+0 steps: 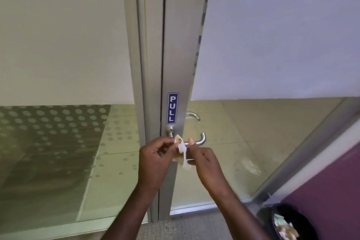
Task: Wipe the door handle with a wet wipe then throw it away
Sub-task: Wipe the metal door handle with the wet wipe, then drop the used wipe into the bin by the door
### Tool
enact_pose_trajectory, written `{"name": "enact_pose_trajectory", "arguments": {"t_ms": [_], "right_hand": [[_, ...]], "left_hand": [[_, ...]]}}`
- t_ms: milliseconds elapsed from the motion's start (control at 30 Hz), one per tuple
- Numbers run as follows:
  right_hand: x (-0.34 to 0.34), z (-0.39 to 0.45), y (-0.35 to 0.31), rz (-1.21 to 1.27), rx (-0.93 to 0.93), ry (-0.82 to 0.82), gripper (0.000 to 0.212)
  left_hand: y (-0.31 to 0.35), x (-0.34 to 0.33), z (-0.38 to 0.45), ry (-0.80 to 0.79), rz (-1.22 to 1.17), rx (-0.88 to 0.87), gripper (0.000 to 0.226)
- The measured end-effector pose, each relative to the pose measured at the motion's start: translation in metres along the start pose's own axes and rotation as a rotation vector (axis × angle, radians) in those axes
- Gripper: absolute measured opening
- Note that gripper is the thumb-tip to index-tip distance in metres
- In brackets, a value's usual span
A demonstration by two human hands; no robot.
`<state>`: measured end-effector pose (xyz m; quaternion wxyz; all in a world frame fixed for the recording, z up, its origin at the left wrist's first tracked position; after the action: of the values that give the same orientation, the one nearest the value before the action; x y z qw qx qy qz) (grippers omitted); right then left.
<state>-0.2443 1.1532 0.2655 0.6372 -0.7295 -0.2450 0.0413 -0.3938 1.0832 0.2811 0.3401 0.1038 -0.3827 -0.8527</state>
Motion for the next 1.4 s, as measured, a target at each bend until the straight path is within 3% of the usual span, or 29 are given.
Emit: {"name": "enact_pose_trajectory", "arguments": {"t_ms": [100, 167, 267, 400, 533, 700, 933, 1133, 1267, 1333, 1400], "right_hand": [[0.045, -0.021, -0.005, -0.095, 0.210, 0.274, 0.030], [0.065, -0.035, -0.005, -0.058, 0.296, 0.312, 0.009], [0.090, -0.049, -0.005, -0.091, 0.358, 0.327, 0.045], [0.130, -0.069, 0.001, -0.237, 0.419, 0.432, 0.053], [0.194, -0.089, 0.015, -0.309, 0.424, 0.620, 0.035], [0.304, -0.114, 0.024, -0.297, 0.429, 0.861, 0.007], [0.483, -0.138, 0.040, -0.351, 0.474, 1.100, 0.005], [0.594, -0.085, 0.130, -0.633, 0.130, 1.088, 0.011], [0.623, -0.025, 0.243, -0.852, -0.481, 0.724, 0.031], [0.634, -0.024, 0.291, -0.784, -0.668, 0.603, 0.036], [0.653, -0.032, 0.314, -0.665, -0.706, 0.667, 0.036]], "left_hand": [[-0.010, -0.023, -0.005, 0.052, -0.098, 0.156, 0.024], [-0.014, -0.050, -0.009, 0.013, -0.180, 0.259, 0.021], [-0.016, -0.100, -0.019, -0.062, -0.353, 0.447, 0.024], [-0.002, -0.166, -0.038, -0.177, -0.512, 0.611, 0.028], [0.026, -0.229, -0.054, -0.359, -0.591, 0.617, 0.033], [0.062, -0.300, -0.068, -0.465, -0.540, 0.486, 0.042], [0.096, -0.406, -0.095, -0.535, -0.499, 0.391, 0.041], [0.102, -0.472, -0.110, -0.543, -0.459, 0.383, 0.039], [0.104, -0.496, -0.110, -0.531, -0.428, 0.372, 0.038], [0.104, -0.502, -0.110, -0.515, -0.412, 0.362, 0.037], [0.105, -0.508, -0.110, -0.510, -0.400, 0.348, 0.037]]}}
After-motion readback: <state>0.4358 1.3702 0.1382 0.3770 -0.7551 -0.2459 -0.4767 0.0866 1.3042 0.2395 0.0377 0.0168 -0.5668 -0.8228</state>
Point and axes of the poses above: each hand's wrist, its own z-axis towards the middle knuckle, its own x-axis out of the back of the hand, y = z × x, the point moved 10 cm from there along z, towards the middle knuckle, and after that the axes turned 15 degrees about -x, right-handed, at the moved point
